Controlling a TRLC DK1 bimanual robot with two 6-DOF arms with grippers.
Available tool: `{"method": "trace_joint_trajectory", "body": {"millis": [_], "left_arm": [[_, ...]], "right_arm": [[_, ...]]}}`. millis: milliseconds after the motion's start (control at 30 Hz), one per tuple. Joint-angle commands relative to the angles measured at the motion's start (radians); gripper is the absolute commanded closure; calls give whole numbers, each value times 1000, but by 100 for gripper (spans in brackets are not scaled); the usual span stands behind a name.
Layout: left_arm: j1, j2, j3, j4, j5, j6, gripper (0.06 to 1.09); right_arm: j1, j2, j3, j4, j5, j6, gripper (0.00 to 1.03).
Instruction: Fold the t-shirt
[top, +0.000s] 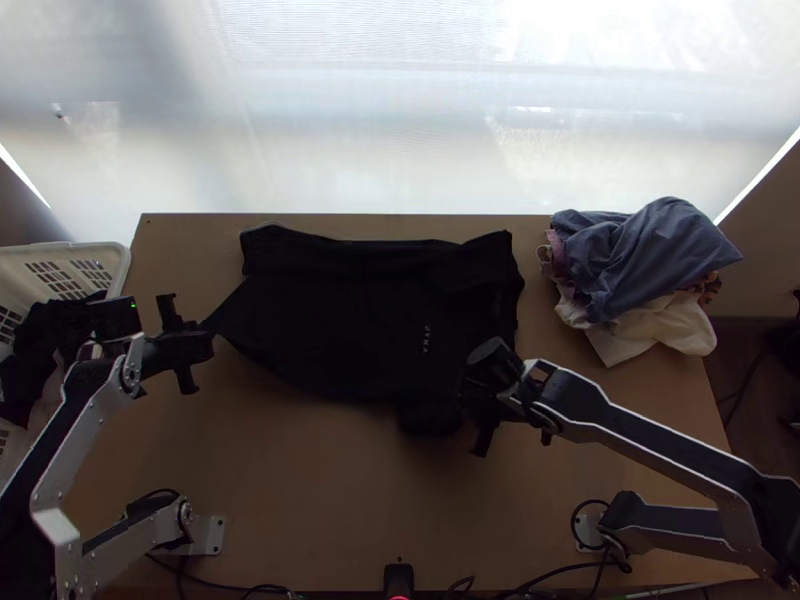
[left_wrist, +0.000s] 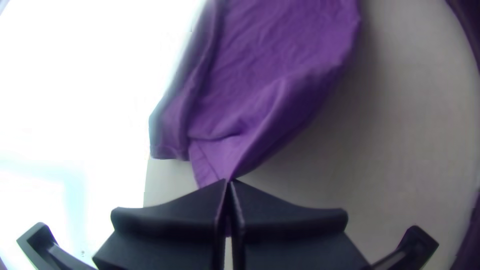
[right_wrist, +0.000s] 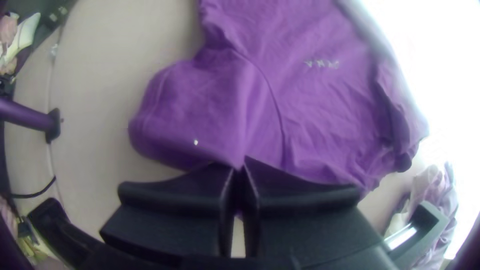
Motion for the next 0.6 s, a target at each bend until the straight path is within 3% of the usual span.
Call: {"method": "trace_joint_trajectory", "body": {"millis": [0,133,333,567], "left_arm": [[9,-233,103,-287,42,-183,105],[-37,-345,180,-511,82,-350,105],[-215,-420,273,-658,82,-575,105],[-617,-319,497,-728,21,-951,105]], "right_arm": [[-56,-137,104,-251,-95,21,100],[-119,-208,204,-386,-240,97,100],[-102,-344,307,-452,-247,159,100],[-156,-352,465,-459,-247,220,100]]}}
